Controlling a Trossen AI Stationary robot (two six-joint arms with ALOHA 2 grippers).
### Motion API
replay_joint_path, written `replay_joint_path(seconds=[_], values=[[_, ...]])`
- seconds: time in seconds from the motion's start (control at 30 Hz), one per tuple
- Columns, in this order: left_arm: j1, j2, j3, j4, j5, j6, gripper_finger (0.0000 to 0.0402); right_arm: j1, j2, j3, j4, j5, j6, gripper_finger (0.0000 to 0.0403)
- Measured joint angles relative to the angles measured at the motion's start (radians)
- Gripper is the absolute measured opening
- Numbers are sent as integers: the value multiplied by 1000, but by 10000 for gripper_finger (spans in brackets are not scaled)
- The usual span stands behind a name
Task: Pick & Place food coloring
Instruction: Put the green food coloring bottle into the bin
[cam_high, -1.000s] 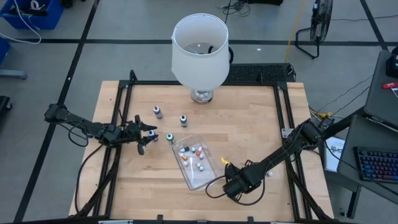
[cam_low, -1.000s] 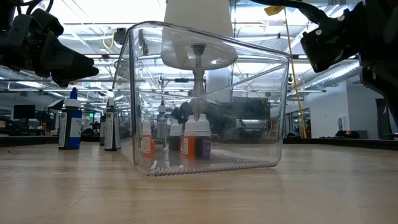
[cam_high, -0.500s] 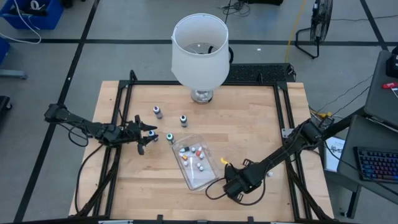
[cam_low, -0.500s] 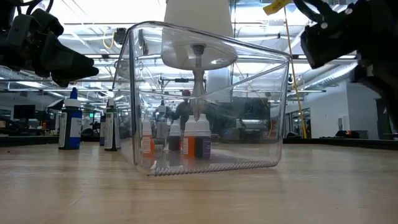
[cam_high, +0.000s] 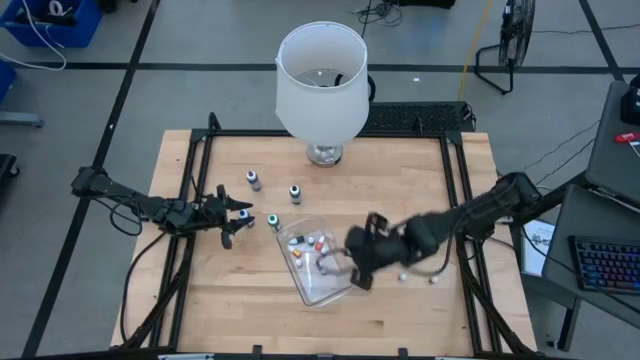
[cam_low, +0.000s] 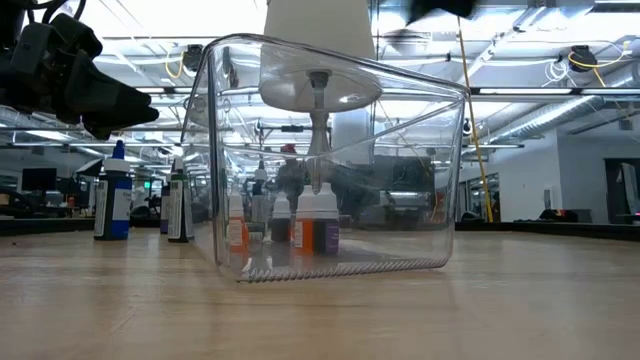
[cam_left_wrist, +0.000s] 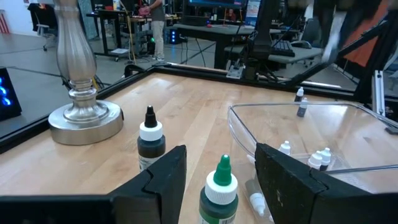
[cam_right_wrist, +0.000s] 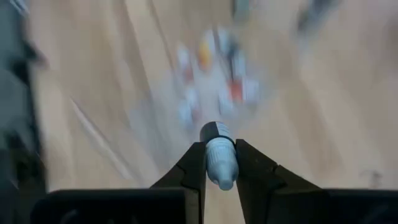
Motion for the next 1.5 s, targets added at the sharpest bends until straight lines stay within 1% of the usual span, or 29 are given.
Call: replay_joint_path(seconds=[0.07, 0.13, 0.23, 0.33, 0.47, 0.57, 0.63, 0.83, 0.97, 1.13, 1.2, 1.5], values=[[0, 0, 0, 0, 0, 0, 191, -45, -2, 62, 72, 2, -116, 46], [0, 0, 0, 0, 0, 0, 191, -86, 4, 129, 121, -17, -216, 46], [0, 0, 0, 0, 0, 0, 191, -149, 51, 247, 167, -66, -348, 46], [0, 0, 0, 0, 0, 0, 191, -212, 133, 387, 118, -117, -433, 46], [0, 0, 0, -3, 0, 0, 191, -284, 258, 605, -6, -158, -497, 46], [0, 0, 0, 0, -1, 0, 191, -325, 350, 703, -94, -196, -527, 46], [0, 0, 0, 3, 0, 0, 191, -343, 400, 716, -119, -224, -544, 46], [0, 0, 0, 0, 0, 0, 191, -366, 538, 717, -265, -224, -578, 46], [0, 0, 0, 0, 0, 0, 191, -359, 635, 717, -311, -231, -582, 46], [0, 0, 0, 0, 0, 0, 191, -337, 728, 716, -336, -313, -597, 46], [0, 0, 0, 0, 0, 0, 191, -331, 748, 715, -340, -332, -599, 46], [0, 0, 0, 0, 0, 0, 191, -319, 750, 707, -335, -329, -592, 46]])
